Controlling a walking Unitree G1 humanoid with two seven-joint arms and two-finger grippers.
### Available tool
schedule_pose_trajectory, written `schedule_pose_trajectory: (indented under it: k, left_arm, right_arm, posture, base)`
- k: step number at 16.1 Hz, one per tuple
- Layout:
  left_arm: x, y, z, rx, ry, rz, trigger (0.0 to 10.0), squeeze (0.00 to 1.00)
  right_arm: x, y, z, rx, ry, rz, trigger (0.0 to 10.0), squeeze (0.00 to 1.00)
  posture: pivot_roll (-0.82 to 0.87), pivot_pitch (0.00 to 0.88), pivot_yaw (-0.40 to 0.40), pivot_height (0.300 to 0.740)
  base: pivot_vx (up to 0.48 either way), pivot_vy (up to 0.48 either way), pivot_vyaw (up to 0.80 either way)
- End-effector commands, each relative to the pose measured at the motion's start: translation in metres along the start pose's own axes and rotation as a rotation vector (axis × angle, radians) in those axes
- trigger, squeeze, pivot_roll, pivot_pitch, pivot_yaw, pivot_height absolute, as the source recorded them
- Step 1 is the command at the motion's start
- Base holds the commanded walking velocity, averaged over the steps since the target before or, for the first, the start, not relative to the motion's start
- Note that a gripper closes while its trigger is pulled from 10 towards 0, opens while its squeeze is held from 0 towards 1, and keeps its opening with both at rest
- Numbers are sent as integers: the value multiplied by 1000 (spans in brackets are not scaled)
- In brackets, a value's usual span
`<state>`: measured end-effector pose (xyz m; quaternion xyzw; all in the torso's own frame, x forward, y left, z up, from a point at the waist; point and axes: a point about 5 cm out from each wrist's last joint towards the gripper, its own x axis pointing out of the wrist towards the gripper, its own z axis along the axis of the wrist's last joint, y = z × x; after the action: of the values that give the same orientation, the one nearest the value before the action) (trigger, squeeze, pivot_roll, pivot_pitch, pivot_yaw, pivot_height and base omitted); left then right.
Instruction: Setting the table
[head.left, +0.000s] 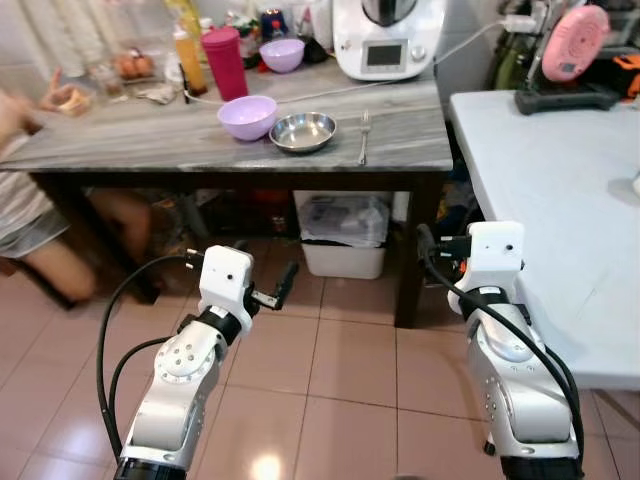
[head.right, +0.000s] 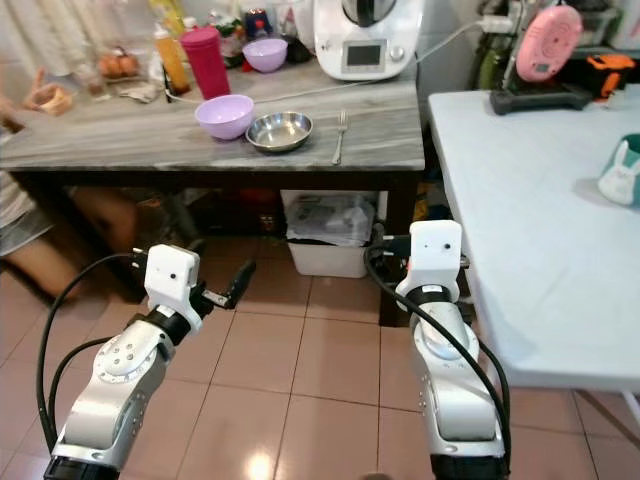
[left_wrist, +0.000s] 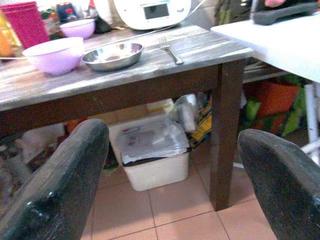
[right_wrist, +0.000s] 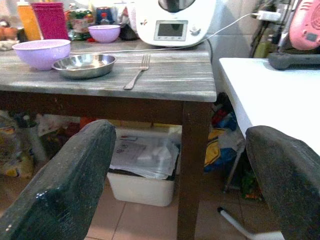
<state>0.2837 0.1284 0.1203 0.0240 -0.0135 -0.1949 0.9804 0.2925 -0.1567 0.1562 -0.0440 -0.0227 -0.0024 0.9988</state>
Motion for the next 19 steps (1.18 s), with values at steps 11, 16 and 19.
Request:
schedule_pose_trajectory:
  k: [11,16,19]
  left_arm:
    - [4,-2,9,-24,-29,2,10000,0]
    - [4,-2,7,-26,-20,2,10000,0]
    - [5,-2,7,-23,-17,4,10000,0]
  right_arm:
    - [-7,-1,13,51,-81,46,10000,0]
    - [-6,-2,11,63,-64,49,10000,0]
    - [-6,-2,12,59,-67,50,10000,0]
  posture:
    - [-227,52,104,740]
    - [-229,53,102,740]
    - [-229,54,101,740]
  base:
    - [0,-424,0]
    - [0,-413,-518]
    - [0,-365,-165]
